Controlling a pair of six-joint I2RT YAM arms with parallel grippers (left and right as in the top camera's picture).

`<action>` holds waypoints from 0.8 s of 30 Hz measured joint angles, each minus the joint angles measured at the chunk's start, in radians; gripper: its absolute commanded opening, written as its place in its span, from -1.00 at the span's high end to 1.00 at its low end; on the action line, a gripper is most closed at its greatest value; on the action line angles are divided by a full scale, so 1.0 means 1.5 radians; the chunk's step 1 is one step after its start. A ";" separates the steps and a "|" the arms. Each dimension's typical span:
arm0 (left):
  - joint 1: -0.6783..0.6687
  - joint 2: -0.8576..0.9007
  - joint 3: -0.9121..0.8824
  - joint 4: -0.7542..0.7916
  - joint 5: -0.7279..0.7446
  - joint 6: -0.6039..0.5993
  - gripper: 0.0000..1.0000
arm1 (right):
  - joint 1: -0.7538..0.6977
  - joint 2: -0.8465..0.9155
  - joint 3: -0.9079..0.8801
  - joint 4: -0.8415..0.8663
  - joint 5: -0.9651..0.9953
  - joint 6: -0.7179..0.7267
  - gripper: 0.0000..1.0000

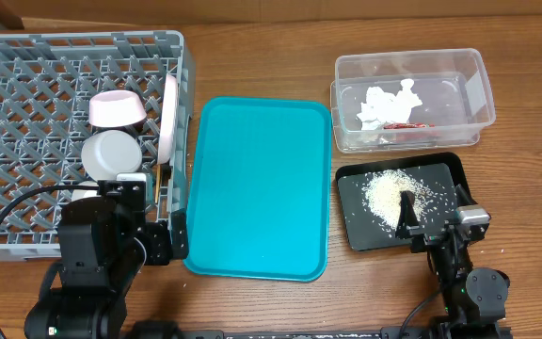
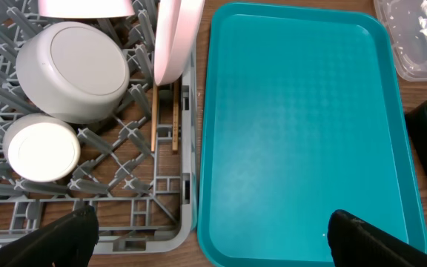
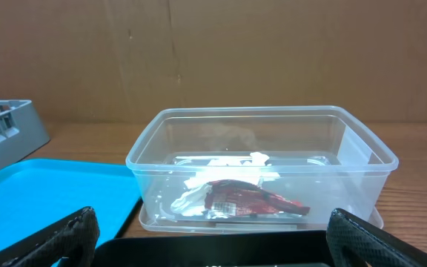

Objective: Sort waste into correct bins and load items into the dishwasher

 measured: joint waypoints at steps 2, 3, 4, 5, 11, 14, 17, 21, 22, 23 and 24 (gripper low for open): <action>0.000 0.000 0.000 0.000 0.000 0.000 -1.00 | 0.000 0.000 0.000 0.000 0.000 -0.003 -1.00; 0.000 0.000 0.000 0.000 0.000 0.000 -1.00 | 0.000 0.000 0.000 0.000 0.000 -0.003 -1.00; 0.000 0.000 0.000 0.000 0.000 0.000 -1.00 | 0.000 0.000 0.000 -0.001 0.000 -0.005 -1.00; 0.000 0.000 0.000 0.000 0.000 0.000 -1.00 | 0.000 0.000 0.000 0.000 0.000 -0.005 -0.99; 0.000 0.000 0.000 0.000 0.000 0.000 -1.00 | 0.000 0.000 0.000 0.000 0.000 -0.005 -1.00; 0.000 0.000 0.000 0.000 0.000 0.000 -1.00 | 0.000 0.000 0.000 0.000 0.000 -0.005 -1.00; 0.000 0.000 0.000 0.000 0.000 0.000 -1.00 | 0.000 0.000 0.000 0.000 0.000 -0.005 -1.00; 0.000 0.000 0.000 0.000 0.000 0.000 -1.00 | 0.000 0.000 0.000 0.000 0.000 -0.005 -1.00; 0.000 0.000 0.000 0.000 0.000 0.000 -1.00 | 0.000 0.000 0.000 0.000 0.000 -0.005 -0.99; 0.000 0.000 0.000 0.000 0.000 0.000 -1.00 | 0.000 0.000 0.000 0.000 0.000 -0.005 -1.00; 0.000 0.000 0.000 0.000 0.000 0.000 -1.00 | 0.000 0.000 0.000 0.000 0.000 -0.005 -1.00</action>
